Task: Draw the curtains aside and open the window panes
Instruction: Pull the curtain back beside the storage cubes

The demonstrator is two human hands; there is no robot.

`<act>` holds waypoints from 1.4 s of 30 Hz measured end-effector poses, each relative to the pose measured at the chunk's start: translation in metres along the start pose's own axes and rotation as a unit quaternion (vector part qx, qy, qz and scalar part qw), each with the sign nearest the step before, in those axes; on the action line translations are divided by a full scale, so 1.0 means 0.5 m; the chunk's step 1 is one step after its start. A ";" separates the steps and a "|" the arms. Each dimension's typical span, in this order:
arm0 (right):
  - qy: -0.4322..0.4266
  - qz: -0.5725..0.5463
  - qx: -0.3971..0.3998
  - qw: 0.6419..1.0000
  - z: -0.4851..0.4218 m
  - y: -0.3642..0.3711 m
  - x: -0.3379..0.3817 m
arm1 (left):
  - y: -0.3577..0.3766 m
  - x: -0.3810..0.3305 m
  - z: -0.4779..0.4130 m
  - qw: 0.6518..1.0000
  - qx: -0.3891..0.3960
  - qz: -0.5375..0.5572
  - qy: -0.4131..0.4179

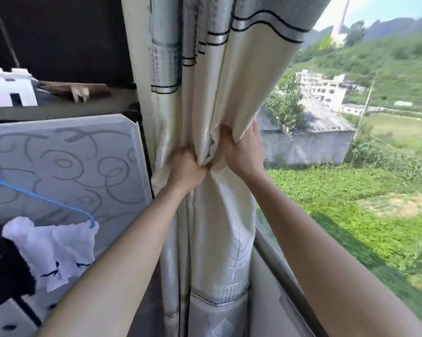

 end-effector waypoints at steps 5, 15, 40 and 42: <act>-0.007 0.032 0.015 0.999 -0.072 0.059 -0.029 | 0.019 0.038 -0.090 1.000 -0.018 0.018 0.010; 0.043 0.054 0.047 0.997 -0.215 0.127 -0.023 | 0.035 0.094 -0.217 0.988 0.001 -0.096 -0.118; -0.091 0.006 -0.011 0.996 -0.641 0.334 -0.013 | 0.113 0.242 -0.577 0.950 -0.086 -0.216 -0.206; -0.070 0.019 0.002 0.997 -0.666 0.365 -0.029 | 0.122 0.252 -0.598 0.941 -0.112 -0.250 -0.197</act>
Point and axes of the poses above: each hand's wrist, its own z-axis away from the middle knuckle, its own y-axis out of the palm, x = y × z, the point moved 6 cm from there along -z, towards the middle knuckle, and after that the axes turned 13 degrees about -z, right-handed, at the moved point
